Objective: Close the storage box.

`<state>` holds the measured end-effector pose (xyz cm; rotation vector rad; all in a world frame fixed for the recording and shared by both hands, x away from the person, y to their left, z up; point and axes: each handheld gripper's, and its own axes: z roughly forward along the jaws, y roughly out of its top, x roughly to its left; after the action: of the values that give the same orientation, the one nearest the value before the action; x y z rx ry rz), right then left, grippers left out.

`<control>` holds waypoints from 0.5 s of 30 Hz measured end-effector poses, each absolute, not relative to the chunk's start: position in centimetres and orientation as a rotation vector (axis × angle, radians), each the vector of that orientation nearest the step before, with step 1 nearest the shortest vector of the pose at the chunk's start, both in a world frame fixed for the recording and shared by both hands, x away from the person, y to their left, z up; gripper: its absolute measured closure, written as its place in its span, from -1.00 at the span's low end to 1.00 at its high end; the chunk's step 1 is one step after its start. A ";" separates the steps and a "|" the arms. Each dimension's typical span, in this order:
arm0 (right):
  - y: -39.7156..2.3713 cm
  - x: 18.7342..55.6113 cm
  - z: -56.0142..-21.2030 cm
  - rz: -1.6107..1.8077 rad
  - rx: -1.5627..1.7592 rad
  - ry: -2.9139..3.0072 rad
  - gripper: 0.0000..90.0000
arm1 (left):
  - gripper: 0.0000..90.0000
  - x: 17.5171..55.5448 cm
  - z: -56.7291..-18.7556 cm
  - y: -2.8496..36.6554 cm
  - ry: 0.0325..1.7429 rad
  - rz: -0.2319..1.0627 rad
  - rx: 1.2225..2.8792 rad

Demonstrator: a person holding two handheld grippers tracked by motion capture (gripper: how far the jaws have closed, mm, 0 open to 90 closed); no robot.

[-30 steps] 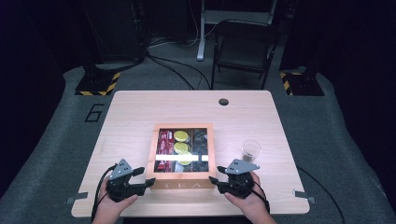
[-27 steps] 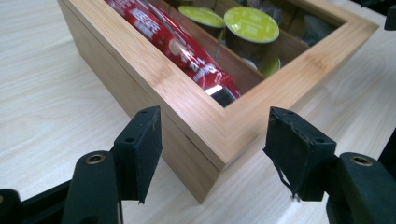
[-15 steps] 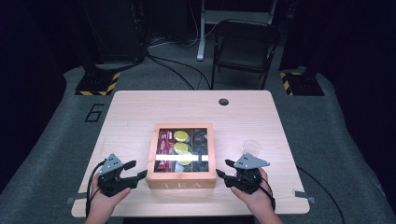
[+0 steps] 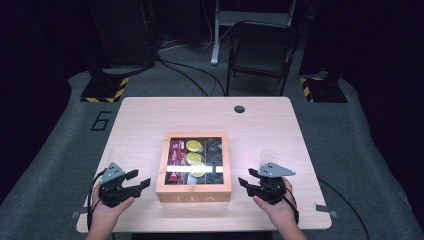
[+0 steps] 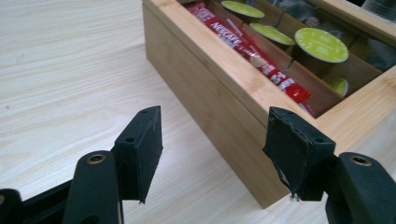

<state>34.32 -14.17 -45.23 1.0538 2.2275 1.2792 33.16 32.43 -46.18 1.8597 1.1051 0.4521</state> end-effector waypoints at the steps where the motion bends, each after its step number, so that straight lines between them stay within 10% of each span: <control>1: -14.4 34.4 -45.3 1.280 1.055 2.226 0.05 | -0.18 33.2 -46.3 32.6 1.111 0.448 1.866; 15: -15.3 35.4 -47.1 1.209 1.144 2.240 0.05 | -0.18 34.5 -47.7 32.9 1.155 0.443 1.890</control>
<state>35.39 -15.26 -47.12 1.1437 2.2400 1.2090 34.46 32.93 -47.65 1.8904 1.1547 0.4428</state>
